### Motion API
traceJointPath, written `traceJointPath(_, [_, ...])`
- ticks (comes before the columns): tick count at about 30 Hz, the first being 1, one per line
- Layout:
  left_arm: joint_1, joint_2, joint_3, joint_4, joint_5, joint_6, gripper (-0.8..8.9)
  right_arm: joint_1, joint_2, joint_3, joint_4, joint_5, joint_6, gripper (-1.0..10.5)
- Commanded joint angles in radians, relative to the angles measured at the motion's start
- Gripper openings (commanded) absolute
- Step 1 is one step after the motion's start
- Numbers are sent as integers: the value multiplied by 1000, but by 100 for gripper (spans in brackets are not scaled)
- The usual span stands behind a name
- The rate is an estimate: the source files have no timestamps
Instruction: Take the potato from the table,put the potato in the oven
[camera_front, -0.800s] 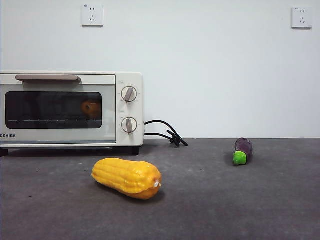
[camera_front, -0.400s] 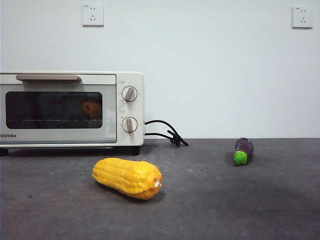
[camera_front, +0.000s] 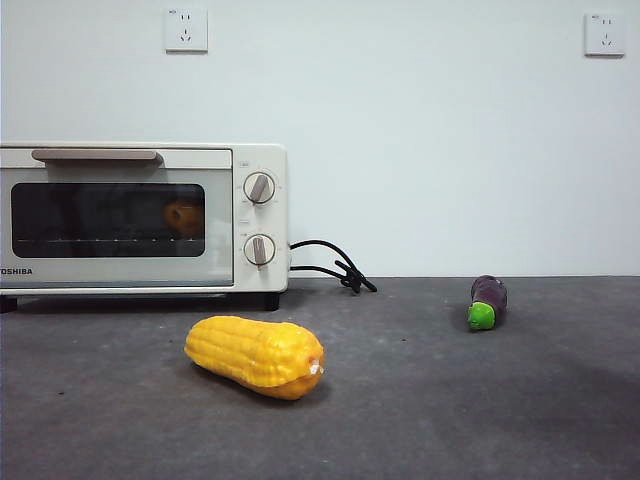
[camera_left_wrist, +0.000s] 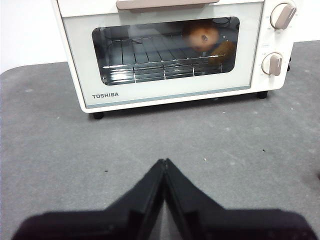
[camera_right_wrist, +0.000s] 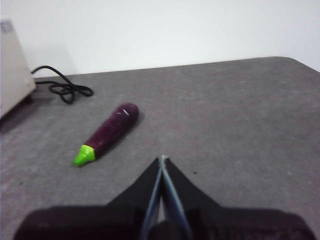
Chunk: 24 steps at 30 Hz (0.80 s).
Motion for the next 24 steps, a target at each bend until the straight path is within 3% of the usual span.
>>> traceJointPath(1, [2,0,-9,3,-3,-7,-4,-4,-18,-9,-27,18,-8,2])
traceJointPath(9, [2,2,-9,2,-3,-7,-4,-8,-44,-9,-117,-23,-109,2])
traceJointPath(17, [2,6,-9,-1,-3,-7,-4,-8,-44,-9,-114,-25,-41,2])
traceJointPath(24, [2,6,-9,-1,-3,-7,-4,-8,-43,-9,-114,-8,-41,2])
